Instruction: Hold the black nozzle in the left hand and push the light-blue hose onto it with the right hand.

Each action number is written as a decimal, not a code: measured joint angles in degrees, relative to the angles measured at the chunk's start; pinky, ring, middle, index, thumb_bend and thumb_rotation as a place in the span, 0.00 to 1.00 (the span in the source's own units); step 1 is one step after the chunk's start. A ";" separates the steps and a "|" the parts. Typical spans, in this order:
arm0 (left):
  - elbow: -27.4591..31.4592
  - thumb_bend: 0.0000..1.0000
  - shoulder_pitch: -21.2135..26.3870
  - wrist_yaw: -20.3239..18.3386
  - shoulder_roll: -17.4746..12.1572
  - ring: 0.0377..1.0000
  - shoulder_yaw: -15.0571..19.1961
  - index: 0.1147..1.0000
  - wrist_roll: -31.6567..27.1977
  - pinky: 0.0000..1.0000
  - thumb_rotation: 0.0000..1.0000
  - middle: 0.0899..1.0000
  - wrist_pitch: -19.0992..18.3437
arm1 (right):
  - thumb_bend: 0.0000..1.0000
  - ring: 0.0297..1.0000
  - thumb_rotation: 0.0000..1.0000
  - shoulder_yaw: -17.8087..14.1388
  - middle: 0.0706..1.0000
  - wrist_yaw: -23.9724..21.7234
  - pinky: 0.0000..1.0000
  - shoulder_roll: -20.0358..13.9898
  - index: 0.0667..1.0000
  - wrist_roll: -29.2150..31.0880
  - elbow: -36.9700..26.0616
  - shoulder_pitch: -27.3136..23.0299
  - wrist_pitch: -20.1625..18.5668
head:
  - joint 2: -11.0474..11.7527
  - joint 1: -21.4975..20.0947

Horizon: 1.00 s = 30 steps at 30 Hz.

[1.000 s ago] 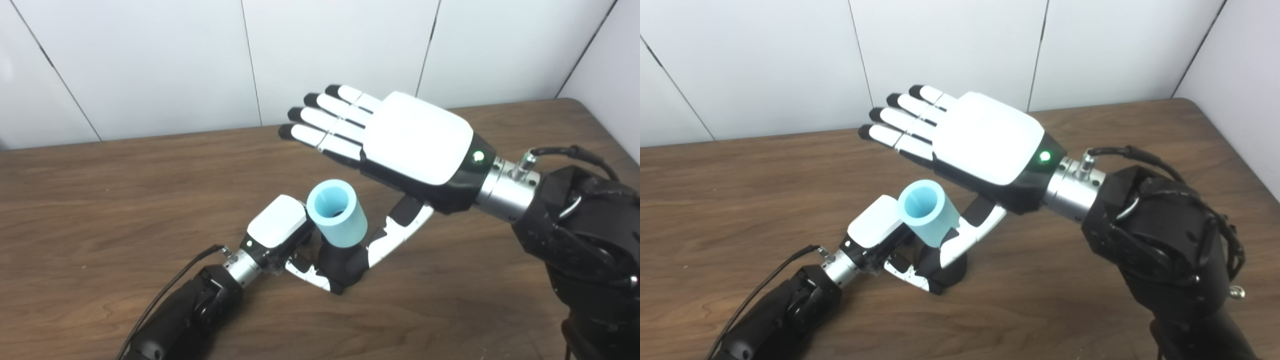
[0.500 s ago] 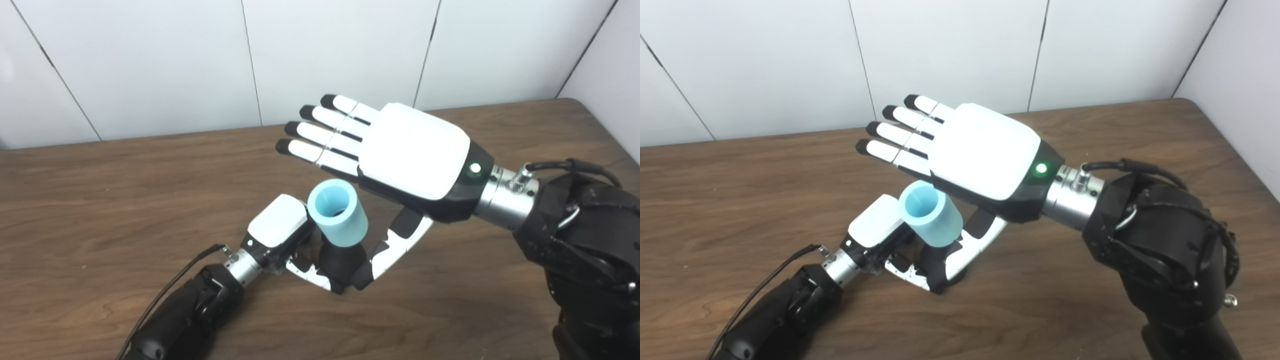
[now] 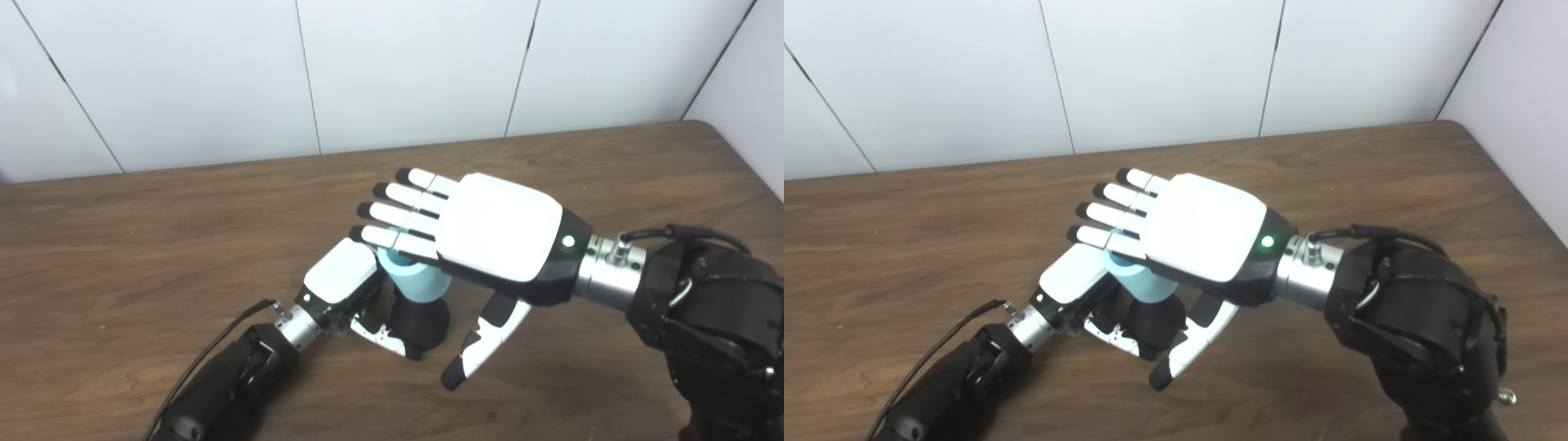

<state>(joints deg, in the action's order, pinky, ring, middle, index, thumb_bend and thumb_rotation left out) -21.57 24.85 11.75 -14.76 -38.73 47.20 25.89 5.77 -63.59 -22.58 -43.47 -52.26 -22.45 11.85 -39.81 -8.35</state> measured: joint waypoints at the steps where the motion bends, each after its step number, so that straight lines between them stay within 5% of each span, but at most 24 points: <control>1: 0.00 0.53 0.00 0.00 0.00 0.13 0.00 0.42 0.00 0.12 0.00 0.42 0.00 | 0.93 0.99 0.96 0.00 0.99 -0.05 0.98 0.01 0.95 0.02 0.00 0.31 0.13 | 0.00 0.09; 9: 0.18 0.52 -0.04 -0.04 -0.03 0.14 0.02 0.42 0.01 0.12 0.00 0.42 -0.03 | 0.94 0.93 0.91 0.03 0.92 0.15 0.87 0.06 0.86 -0.85 -0.04 3.87 2.20 | -0.44 0.26; 14: 0.30 0.53 -0.08 -0.10 -0.07 0.14 0.05 0.42 0.02 0.12 0.00 0.42 -0.06 | 0.93 0.95 0.91 0.07 0.94 1.49 0.96 0.15 0.88 -2.09 -0.64 5.49 2.32 | -0.70 0.26; 30: 0.61 0.52 -0.31 -0.59 -0.14 0.16 0.43 0.42 0.02 0.14 0.00 0.42 -0.12 | 0.87 1.00 0.91 0.98 1.00 6.12 0.97 0.06 0.95 -8.19 -0.38 11.48 2.53 | -0.70 0.88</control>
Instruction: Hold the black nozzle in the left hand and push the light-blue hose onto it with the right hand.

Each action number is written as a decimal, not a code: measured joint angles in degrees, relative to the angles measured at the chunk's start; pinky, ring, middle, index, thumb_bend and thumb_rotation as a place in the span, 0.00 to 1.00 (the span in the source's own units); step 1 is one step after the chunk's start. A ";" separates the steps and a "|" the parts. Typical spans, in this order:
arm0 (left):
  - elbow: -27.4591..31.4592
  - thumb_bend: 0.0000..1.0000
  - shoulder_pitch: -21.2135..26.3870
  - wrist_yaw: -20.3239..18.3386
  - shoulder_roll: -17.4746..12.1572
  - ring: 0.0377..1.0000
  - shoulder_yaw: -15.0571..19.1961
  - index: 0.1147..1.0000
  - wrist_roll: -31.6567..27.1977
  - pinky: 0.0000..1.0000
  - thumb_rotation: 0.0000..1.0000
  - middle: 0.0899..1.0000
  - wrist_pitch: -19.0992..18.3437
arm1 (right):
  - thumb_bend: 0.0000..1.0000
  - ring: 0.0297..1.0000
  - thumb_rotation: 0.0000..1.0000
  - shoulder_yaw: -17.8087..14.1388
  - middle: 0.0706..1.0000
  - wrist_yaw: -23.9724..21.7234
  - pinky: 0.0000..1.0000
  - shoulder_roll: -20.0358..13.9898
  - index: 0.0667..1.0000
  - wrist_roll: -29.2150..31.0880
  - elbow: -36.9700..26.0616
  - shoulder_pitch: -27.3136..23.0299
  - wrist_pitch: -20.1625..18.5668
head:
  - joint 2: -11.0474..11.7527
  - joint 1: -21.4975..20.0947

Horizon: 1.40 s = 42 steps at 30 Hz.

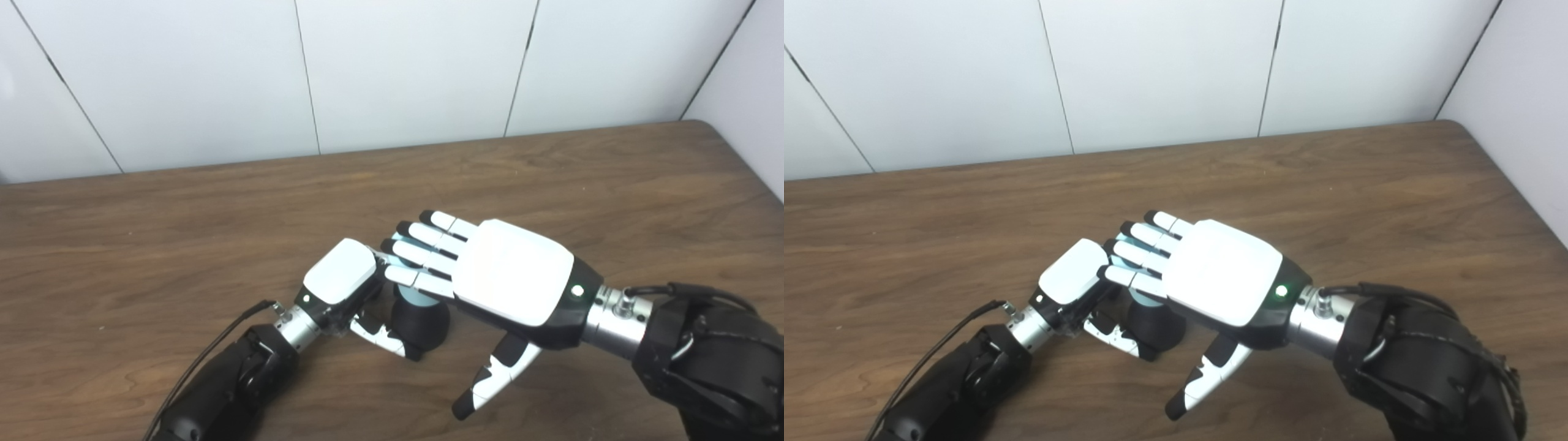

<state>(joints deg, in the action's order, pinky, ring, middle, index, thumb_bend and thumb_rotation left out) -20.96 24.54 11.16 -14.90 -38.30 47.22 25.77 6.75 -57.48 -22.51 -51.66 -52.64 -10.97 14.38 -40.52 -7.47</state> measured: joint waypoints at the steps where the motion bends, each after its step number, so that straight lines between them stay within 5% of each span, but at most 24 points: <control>1: 0.01 0.52 -0.01 -0.01 -0.01 0.17 0.01 0.42 0.00 0.14 0.00 0.42 -0.01 | 0.87 1.00 0.91 0.07 1.00 0.49 0.97 0.00 0.96 -0.42 0.23 0.18 0.11 | 0.17 0.00; 16: 0.44 0.52 -0.25 -0.11 -0.22 0.18 0.14 0.42 -0.02 0.16 0.00 0.42 0.10 | 0.85 1.00 0.92 0.19 1.00 9.26 0.99 0.04 0.98 -3.34 3.74 5.11 1.95 | 0.26 0.26; 18: 0.44 0.52 -0.25 -0.11 -0.22 0.22 0.14 0.45 -0.02 0.18 0.00 0.36 0.10 | 0.84 1.00 0.91 0.23 1.00 9.76 1.00 0.04 0.98 -3.56 3.80 5.44 1.97 | 0.44 0.35; 24: 0.38 0.52 -0.24 -0.10 -0.17 0.15 0.15 0.42 -0.02 0.12 0.00 0.42 0.10 | 0.84 1.00 0.87 0.38 1.00 10.51 0.98 0.04 0.97 -4.44 3.79 5.79 2.05 | 0.88 0.70; 35: 0.30 0.52 -0.34 -0.89 0.14 0.13 0.79 0.42 -0.26 0.12 0.00 0.42 -0.31 | 0.76 1.00 0.84 0.54 1.00 17.02 1.00 0.04 0.94 -7.01 5.02 8.40 4.71 | 2.11 1.23; 42: -0.03 0.53 -0.69 -3.57 0.98 0.13 2.46 0.42 -2.99 0.11 0.00 0.42 -0.37 | 0.80 1.00 0.80 0.58 0.98 20.35 1.00 0.21 0.93 -9.51 5.23 10.23 6.19 | 2.55 1.32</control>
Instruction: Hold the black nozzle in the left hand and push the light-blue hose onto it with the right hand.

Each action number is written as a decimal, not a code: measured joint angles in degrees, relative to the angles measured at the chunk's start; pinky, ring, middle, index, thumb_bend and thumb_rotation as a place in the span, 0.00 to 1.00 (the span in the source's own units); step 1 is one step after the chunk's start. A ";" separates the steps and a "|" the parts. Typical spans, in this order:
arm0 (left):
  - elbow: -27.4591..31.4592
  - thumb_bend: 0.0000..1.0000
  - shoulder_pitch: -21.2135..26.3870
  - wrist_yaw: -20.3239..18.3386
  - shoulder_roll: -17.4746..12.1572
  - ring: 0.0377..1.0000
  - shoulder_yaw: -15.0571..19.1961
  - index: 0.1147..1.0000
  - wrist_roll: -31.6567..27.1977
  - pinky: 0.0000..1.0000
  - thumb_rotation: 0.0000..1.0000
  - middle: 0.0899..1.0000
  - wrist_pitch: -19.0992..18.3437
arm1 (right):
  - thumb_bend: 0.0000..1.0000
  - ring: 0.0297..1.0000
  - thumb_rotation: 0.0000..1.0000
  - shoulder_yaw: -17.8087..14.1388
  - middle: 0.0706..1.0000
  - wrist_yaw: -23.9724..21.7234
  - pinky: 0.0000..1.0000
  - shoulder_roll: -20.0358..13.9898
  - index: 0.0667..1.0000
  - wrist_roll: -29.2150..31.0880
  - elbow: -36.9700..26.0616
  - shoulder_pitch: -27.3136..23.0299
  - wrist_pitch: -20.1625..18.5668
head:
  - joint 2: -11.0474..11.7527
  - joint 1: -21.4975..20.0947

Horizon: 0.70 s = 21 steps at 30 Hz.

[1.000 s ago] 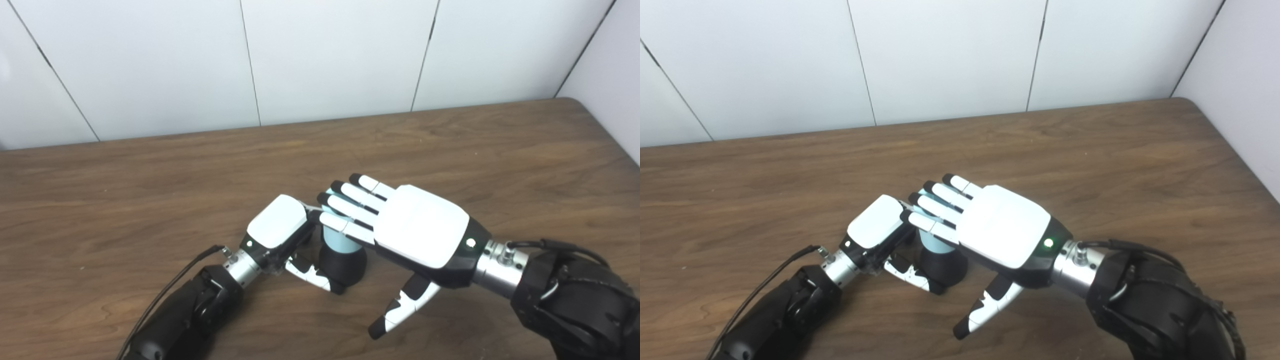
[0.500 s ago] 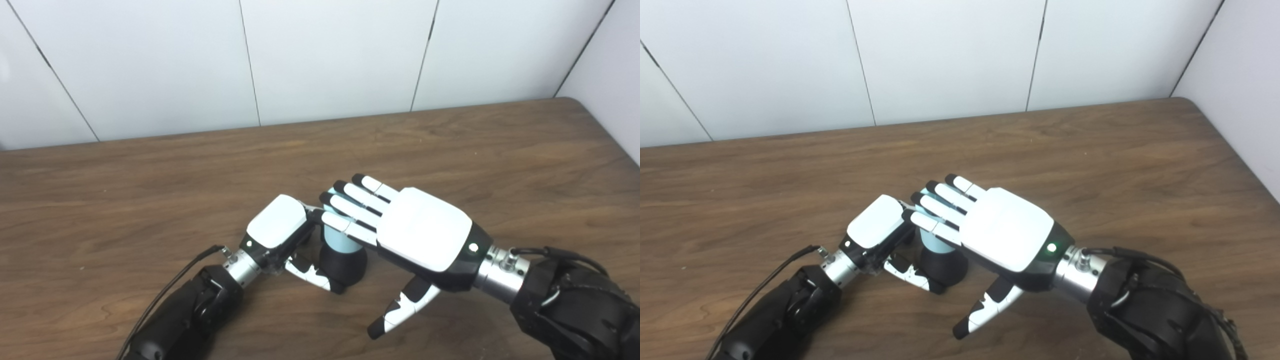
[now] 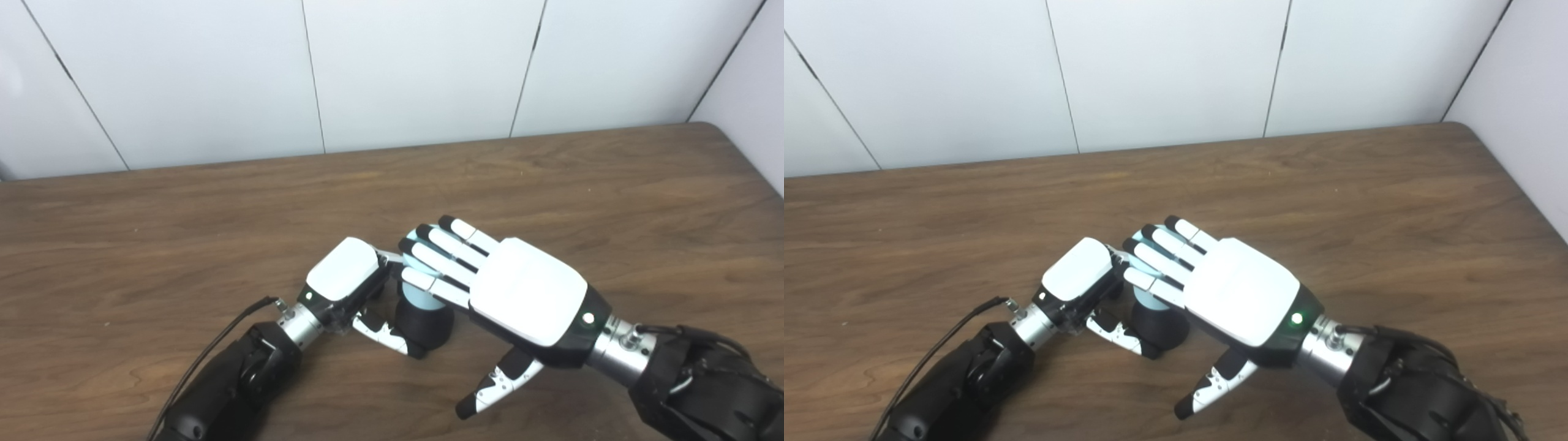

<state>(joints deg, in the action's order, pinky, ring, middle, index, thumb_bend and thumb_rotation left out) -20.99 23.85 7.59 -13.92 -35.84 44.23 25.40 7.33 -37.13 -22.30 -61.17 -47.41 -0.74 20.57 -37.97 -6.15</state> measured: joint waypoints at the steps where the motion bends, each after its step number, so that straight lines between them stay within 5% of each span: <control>1: -0.08 0.53 -0.02 -0.44 0.15 0.13 0.22 0.42 -0.59 0.11 0.00 0.42 0.00 | 0.80 1.00 0.80 0.02 0.98 0.34 1.00 0.05 0.93 -0.35 0.00 0.27 0.10 | 0.00 0.00; 5: -0.13 0.52 -0.16 -1.64 0.44 0.12 0.79 0.42 -1.46 0.11 0.00 0.42 -0.03 | 0.79 1.00 0.79 0.23 0.99 1.67 0.99 0.52 0.93 -1.78 -0.01 1.40 0.15 | 0.18 0.09; 6: -0.14 0.52 -0.19 -1.81 0.48 0.11 0.90 0.42 -1.63 0.10 0.02 0.28 -0.05 | 0.79 1.00 0.78 0.34 0.99 1.93 0.98 0.67 0.93 -2.17 -0.01 1.56 0.15 | 0.18 0.09; 8: -0.14 0.52 -0.23 -2.08 0.60 0.11 1.09 0.42 -1.81 0.09 0.04 0.16 -0.11 | 0.79 1.00 0.77 0.58 0.99 2.32 0.98 1.11 0.93 -2.64 0.00 1.90 0.16 | 0.18 0.09; 21: -0.10 0.52 -0.30 -4.38 1.24 0.11 1.30 0.42 -2.91 0.09 0.04 0.14 -1.80 | 0.78 0.98 0.76 1.18 0.96 4.26 0.97 1.70 0.92 -4.50 0.10 3.35 -0.16 | 0.70 0.17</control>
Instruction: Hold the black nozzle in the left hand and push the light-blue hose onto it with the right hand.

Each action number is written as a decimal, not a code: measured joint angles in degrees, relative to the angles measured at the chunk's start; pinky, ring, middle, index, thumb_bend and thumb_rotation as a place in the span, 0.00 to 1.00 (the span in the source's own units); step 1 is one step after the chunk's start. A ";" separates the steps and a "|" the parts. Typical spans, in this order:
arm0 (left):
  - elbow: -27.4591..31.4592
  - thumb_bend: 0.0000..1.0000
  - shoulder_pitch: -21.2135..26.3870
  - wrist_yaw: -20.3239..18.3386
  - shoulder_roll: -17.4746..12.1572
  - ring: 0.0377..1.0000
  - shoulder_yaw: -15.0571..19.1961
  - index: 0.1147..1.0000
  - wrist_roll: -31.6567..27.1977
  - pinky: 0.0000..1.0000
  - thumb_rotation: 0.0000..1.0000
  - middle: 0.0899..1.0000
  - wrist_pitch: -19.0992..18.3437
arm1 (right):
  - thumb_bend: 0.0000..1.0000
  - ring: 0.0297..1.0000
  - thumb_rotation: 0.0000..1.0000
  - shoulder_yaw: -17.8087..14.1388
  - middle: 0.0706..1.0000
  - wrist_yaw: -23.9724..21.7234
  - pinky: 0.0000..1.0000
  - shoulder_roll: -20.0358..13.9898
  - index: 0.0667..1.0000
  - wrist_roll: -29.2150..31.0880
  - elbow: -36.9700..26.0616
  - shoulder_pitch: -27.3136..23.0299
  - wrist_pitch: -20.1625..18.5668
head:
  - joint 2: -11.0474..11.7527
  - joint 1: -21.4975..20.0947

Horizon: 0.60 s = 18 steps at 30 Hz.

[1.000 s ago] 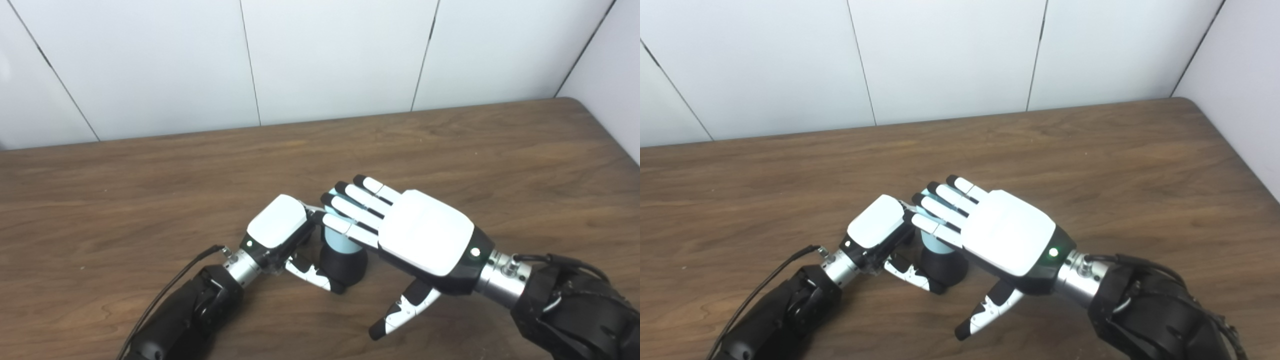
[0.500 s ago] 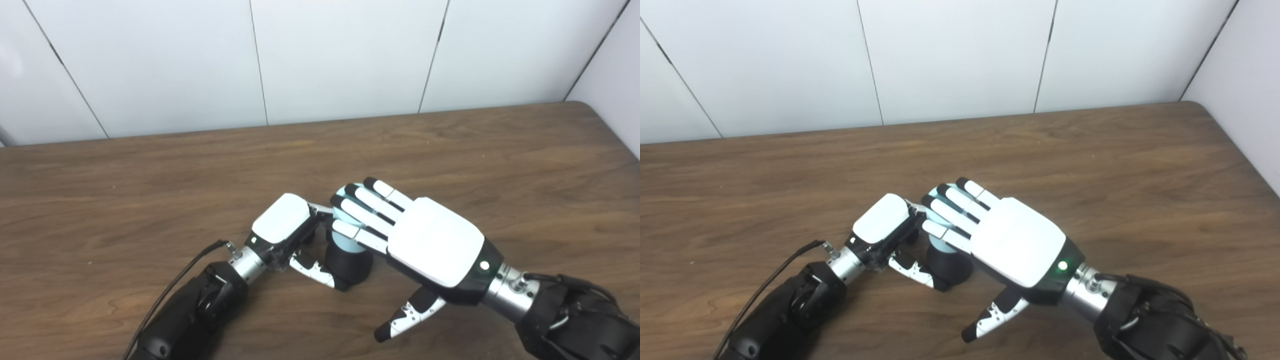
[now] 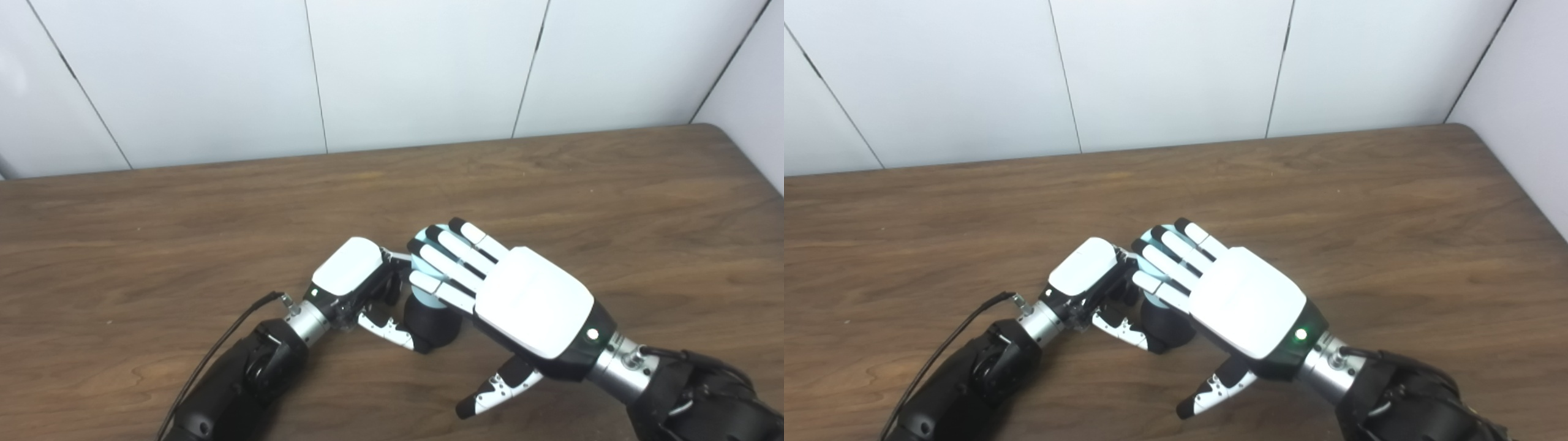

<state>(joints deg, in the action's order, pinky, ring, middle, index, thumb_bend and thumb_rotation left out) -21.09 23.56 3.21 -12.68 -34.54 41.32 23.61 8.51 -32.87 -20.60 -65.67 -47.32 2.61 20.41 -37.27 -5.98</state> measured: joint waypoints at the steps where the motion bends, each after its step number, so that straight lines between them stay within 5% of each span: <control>1: 0.00 0.52 0.00 -0.05 0.00 0.11 0.00 0.42 -0.05 0.09 0.04 0.14 -0.02 | 0.78 0.98 0.76 0.03 0.97 -0.03 0.97 -0.01 0.92 0.16 0.00 0.01 -0.07 | 0.00 0.00; 18: 0.02 0.52 -0.04 -0.81 0.00 0.12 0.02 0.42 -0.57 0.10 0.04 0.15 -0.18 | 0.81 0.96 0.81 0.38 0.95 0.12 0.88 0.05 0.91 1.97 -0.22 -0.19 -2.25 | -0.18 0.00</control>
<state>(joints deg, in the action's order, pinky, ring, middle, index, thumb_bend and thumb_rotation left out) -21.07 23.52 2.40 -12.69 -34.53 40.75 23.43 8.89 -32.76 -20.55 -63.70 -47.54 2.41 18.16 -37.44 -5.98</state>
